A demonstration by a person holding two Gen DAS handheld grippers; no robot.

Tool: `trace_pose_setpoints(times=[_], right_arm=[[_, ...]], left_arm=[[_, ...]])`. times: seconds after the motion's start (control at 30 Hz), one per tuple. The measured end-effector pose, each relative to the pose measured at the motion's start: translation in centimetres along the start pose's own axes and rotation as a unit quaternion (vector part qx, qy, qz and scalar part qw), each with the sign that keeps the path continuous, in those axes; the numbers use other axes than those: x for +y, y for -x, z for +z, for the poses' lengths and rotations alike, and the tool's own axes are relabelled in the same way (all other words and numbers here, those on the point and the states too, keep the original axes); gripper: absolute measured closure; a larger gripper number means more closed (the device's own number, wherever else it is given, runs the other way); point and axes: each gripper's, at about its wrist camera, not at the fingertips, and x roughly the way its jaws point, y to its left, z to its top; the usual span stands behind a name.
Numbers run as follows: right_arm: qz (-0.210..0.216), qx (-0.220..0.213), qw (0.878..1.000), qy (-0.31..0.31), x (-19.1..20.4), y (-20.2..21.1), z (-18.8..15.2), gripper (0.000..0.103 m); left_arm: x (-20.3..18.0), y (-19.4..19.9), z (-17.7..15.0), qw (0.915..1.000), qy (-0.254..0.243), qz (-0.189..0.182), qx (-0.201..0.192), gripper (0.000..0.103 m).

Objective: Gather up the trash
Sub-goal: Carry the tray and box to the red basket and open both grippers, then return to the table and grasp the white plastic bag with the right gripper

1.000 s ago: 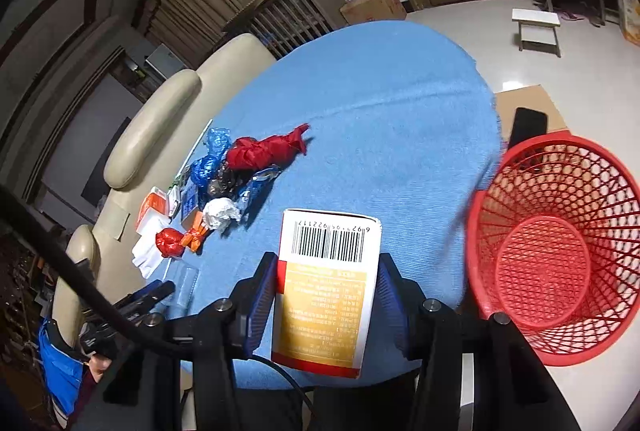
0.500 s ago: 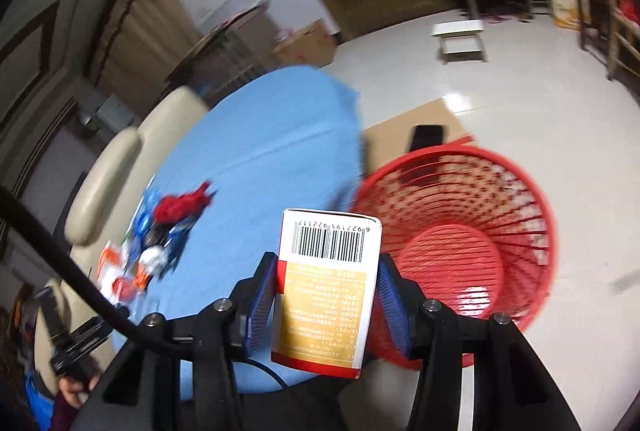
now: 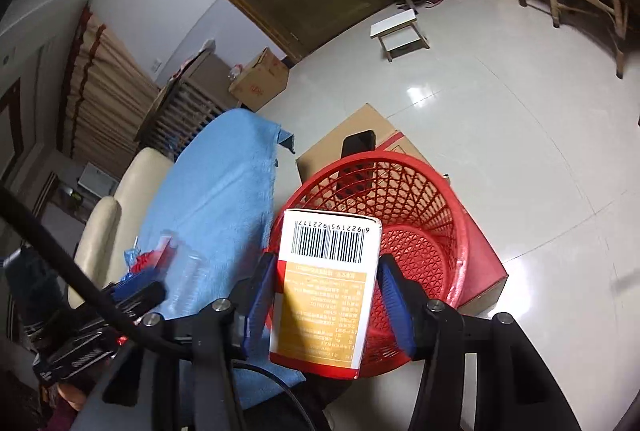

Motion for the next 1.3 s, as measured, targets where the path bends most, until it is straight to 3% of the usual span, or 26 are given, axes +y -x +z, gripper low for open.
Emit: trace_pose_setpoints(times=[0.07,0.23,0.37,0.5,0.63,0.77,0.87,1.0,1.13,1.3], right_arm=[[0.003,0.003,1.0,-0.011,-0.4,0.0,0.4,0.037],[0.015,-0.008,1.0,-0.022,-0.1,0.1,1.0,0.035],[0.021,-0.015,1.0,0.003,1.5,0.0,1.1,0.035],[0.03,-0.008,0.999,0.034,4.4,-0.8,0.9,0.035],[0.047,0.019,0.996,0.076,9.0,-2.7,0.3,0.035],[0.07,0.055,0.989,0.118,14.4,-5.5,-0.9,0.035],[0.099,0.097,0.98,0.141,19.0,-8.2,-2.7,0.035],[0.138,0.15,0.964,0.174,24.9,-11.3,-5.4,0.035],[0.158,0.177,0.944,0.228,31.2,-14.0,-8.6,0.035],[0.173,0.184,0.926,0.28,37.4,-17.7,-11.3,0.035]], left_arm=[[0.0,-0.3,0.5,0.9999,0.01,-0.007,0.002,0.04],[1.0,1.2,-0.4,0.9998,0.019,-0.003,-0.007,0.038],[3.5,3.5,-3.1,0.9989,0.037,0.026,-0.007,0.038],[8.0,7.1,-7.8,0.993,0.095,0.069,-0.008,0.038],[13.8,11.8,-13.7,0.9746,0.171,0.144,-0.019,0.038],[19.8,16.6,-18.8,0.9437,0.246,0.219,-0.031,0.037],[24.4,20.3,-21.8,0.9131,0.298,0.274,-0.046,0.037],[28.6,22.9,-23.8,0.889,0.344,0.296,-0.059,0.036],[31.5,22.6,-24.4,0.8766,0.381,0.286,-0.066,0.036],[34.1,20.2,-23.8,0.8763,0.389,0.281,-0.046,0.036]])
